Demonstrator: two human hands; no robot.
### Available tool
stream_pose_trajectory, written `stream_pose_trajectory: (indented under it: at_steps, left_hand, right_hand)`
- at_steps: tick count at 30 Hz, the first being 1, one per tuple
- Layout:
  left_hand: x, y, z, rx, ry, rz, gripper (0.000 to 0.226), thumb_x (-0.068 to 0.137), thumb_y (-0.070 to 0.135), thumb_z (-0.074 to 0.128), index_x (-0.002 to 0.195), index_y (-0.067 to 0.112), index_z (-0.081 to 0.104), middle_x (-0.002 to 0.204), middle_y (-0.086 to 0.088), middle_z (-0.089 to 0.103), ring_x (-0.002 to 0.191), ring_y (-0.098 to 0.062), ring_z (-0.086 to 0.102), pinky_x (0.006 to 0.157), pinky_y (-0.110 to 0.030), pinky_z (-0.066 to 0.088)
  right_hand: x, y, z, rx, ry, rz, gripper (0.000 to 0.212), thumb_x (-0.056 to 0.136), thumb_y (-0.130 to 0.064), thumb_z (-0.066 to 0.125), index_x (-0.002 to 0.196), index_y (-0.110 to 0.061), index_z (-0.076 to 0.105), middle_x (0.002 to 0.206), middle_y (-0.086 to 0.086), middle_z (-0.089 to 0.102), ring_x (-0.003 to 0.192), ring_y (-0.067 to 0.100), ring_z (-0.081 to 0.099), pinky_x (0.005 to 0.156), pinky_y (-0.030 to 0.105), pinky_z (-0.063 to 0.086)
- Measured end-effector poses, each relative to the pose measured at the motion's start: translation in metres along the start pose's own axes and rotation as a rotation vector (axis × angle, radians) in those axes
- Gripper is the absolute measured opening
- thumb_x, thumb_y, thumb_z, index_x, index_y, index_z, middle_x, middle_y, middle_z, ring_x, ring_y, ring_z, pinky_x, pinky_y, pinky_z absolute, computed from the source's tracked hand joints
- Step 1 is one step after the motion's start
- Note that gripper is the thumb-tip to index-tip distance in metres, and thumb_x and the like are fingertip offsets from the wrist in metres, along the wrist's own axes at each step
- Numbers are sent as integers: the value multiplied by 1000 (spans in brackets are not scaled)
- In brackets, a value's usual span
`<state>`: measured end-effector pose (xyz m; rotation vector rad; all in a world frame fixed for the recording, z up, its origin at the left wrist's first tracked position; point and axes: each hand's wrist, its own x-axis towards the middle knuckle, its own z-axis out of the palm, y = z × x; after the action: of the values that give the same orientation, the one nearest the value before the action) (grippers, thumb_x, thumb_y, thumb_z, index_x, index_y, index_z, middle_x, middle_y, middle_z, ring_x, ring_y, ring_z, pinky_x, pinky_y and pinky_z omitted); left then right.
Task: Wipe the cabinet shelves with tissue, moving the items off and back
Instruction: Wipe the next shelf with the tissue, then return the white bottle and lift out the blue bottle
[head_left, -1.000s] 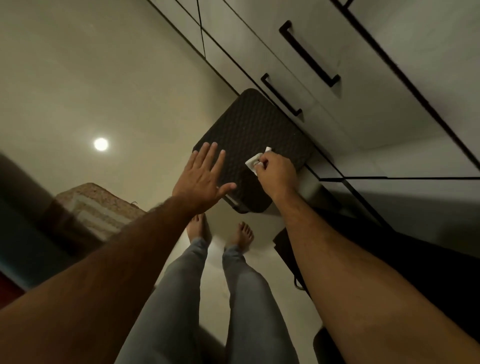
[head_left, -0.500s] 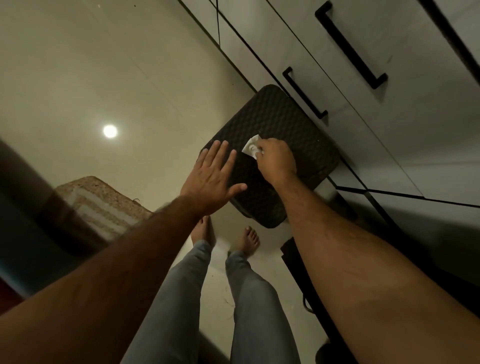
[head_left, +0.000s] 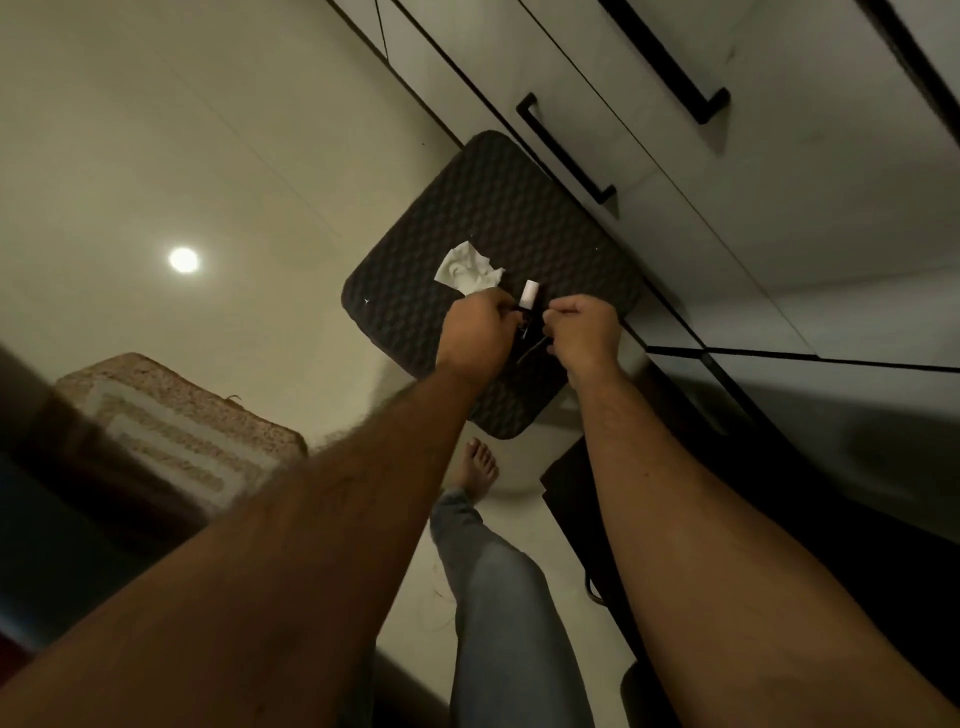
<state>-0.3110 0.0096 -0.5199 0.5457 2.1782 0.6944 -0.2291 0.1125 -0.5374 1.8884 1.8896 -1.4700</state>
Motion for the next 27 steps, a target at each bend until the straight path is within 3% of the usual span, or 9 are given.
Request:
stream_pose_trajectory:
  at_steps: [3, 5, 8, 14, 20, 27]
  left_hand:
    - [6, 1, 17, -65, 42, -61, 26, 94, 17, 58, 117, 11, 67, 116, -7, 67, 103, -20, 62, 90, -33, 49]
    - [7, 0, 24, -70, 74, -87, 27, 93, 13, 57, 118, 11, 68, 118, -7, 67, 106, -20, 62, 92, -31, 48]
    - [9, 0, 26, -165, 95, -156, 26, 92, 11, 59, 116, 13, 70, 114, -4, 69, 100, -14, 63, 84, -24, 47]
    - [-10, 9, 15, -289, 67, -165, 26, 90, 13, 64, 115, 19, 69, 100, 6, 66, 90, -6, 61, 67, -10, 42]
    - [-72, 42, -28, -297, 39, -120, 24, 87, 13, 69, 110, 18, 71, 102, 4, 72, 93, -7, 67, 89, -27, 52]
    - [-168, 93, -85, -329, -28, -3, 22, 87, 15, 70, 107, 22, 70, 102, 4, 72, 97, -8, 67, 94, -33, 52]
  right_hand:
    - [2, 3, 4, -17, -5, -25, 20, 85, -11, 67, 104, -12, 72, 100, 5, 71, 92, 18, 67, 84, 42, 58]
    - [1, 4, 8, -61, -6, -70, 21, 84, -10, 68, 104, -11, 73, 101, 6, 73, 92, 20, 68, 84, 42, 57]
    - [-2, 2, 12, -91, -18, -98, 21, 85, -9, 67, 105, -10, 74, 102, 6, 73, 92, 19, 68, 86, 38, 56]
    - [-31, -2, -8, 285, -144, 44, 23, 91, 0, 59, 111, -4, 68, 100, 7, 70, 89, 15, 67, 78, 27, 58]
    - [-104, -23, -49, 422, -215, 61, 21, 91, 1, 58, 109, -6, 66, 94, 1, 69, 87, 10, 68, 76, 26, 58]
    - [-209, -48, -119, 395, -202, -98, 19, 89, -2, 63, 107, -9, 67, 96, 3, 71, 80, 4, 67, 66, 19, 52]
